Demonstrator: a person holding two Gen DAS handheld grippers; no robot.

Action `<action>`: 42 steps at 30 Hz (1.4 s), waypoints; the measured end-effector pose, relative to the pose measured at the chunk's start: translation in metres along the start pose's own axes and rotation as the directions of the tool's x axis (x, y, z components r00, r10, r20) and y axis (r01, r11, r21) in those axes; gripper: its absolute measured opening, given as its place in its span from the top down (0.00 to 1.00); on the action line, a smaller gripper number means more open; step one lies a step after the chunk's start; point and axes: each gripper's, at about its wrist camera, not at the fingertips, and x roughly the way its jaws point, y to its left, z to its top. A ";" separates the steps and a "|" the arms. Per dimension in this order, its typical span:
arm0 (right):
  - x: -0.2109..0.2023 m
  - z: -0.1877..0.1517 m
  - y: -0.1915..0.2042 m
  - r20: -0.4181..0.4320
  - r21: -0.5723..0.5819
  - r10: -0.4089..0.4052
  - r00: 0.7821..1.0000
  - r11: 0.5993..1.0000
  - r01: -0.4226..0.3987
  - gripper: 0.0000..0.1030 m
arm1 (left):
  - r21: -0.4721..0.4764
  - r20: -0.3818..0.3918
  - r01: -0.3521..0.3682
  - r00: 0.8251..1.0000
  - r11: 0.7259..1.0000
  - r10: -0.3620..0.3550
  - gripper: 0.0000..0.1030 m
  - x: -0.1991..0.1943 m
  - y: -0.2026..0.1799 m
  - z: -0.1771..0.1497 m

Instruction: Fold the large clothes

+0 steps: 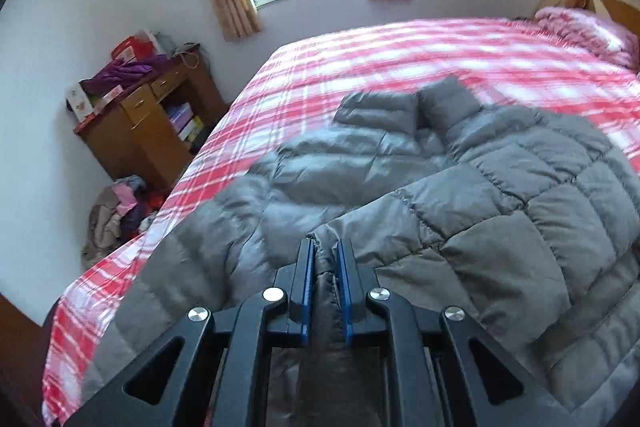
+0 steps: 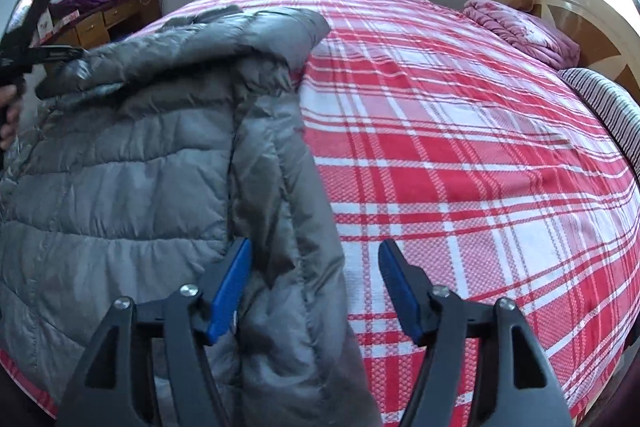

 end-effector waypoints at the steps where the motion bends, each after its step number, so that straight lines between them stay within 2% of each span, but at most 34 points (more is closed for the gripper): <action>1: 0.000 0.000 0.001 -0.007 -0.007 -0.001 1.000 1.000 0.001 0.34 | 0.004 -0.012 -0.001 1.000 1.000 0.001 0.86 0.003 0.002 -0.002; 2: 0.000 0.001 0.000 -0.013 -0.010 0.002 1.000 1.000 -0.002 0.34 | 0.018 -0.032 -0.016 0.999 1.000 0.016 0.81 0.008 0.001 -0.006; 4: -0.003 0.005 -0.002 -0.028 -0.012 0.002 1.000 1.000 -0.002 0.34 | 0.047 -0.057 -0.086 0.994 0.995 0.089 0.44 0.009 -0.003 -0.012; 6: -0.014 0.015 -0.007 -0.029 -0.013 -0.003 1.000 1.000 0.003 0.34 | 0.022 0.008 -0.149 0.989 0.989 0.148 0.33 -0.006 0.004 -0.013; 9: -0.039 0.043 -0.018 0.023 -0.015 -0.008 1.000 1.000 0.008 0.31 | -0.066 0.076 -0.202 0.975 0.977 0.207 0.16 -0.027 0.017 -0.005; 11: -0.051 0.070 -0.024 0.084 -0.005 -0.024 0.996 1.000 0.025 0.30 | -0.135 0.112 -0.163 0.978 0.977 0.178 0.15 -0.036 0.022 0.006; 14: -0.045 0.114 -0.018 0.169 0.001 -0.023 0.985 1.000 0.024 0.30 | -0.150 0.101 -0.155 0.980 0.976 0.171 0.14 -0.029 0.007 0.020; 17: -0.009 0.155 -0.006 0.205 0.036 0.013 0.979 0.999 -0.021 0.30 | -0.130 0.089 -0.164 0.980 0.978 0.177 0.14 -0.010 -0.017 0.025; 22: 0.052 0.188 0.030 0.245 0.037 0.077 0.966 0.995 -0.088 0.30 | -0.091 0.037 -0.176 0.983 0.980 0.180 0.14 0.031 -0.047 0.020; 25: 0.079 0.190 0.056 0.236 -0.056 0.123 0.964 0.992 -0.113 0.30 | -0.060 -0.001 -0.197 0.980 0.978 0.198 0.14 0.055 -0.054 0.016; 27: 0.095 0.186 0.061 0.203 -0.084 0.124 0.971 0.991 -0.109 0.30 | -0.053 -0.029 -0.203 0.979 0.978 0.202 0.14 0.068 -0.056 0.012; 29: 0.115 0.180 0.058 0.159 -0.065 0.093 0.983 0.994 -0.083 0.30 | -0.058 -0.048 -0.187 0.982 0.981 0.184 0.14 0.075 -0.056 0.007; 32: 0.137 0.167 0.043 0.090 -0.017 0.117 0.989 0.993 -0.116 0.30 | -0.036 -0.073 -0.168 0.984 0.985 0.165 0.13 0.085 -0.063 0.004; 36: 0.146 0.167 0.032 0.051 0.031 0.145 0.988 0.989 -0.147 0.30 | -0.039 -0.098 -0.169 0.982 0.985 0.164 0.09 0.091 -0.063 0.003; 42: 0.151 0.165 0.040 0.031 -0.003 0.104 0.994 0.995 -0.104 0.29 | -0.050 -0.106 -0.180 0.979 0.982 0.174 0.05 0.095 -0.063 0.002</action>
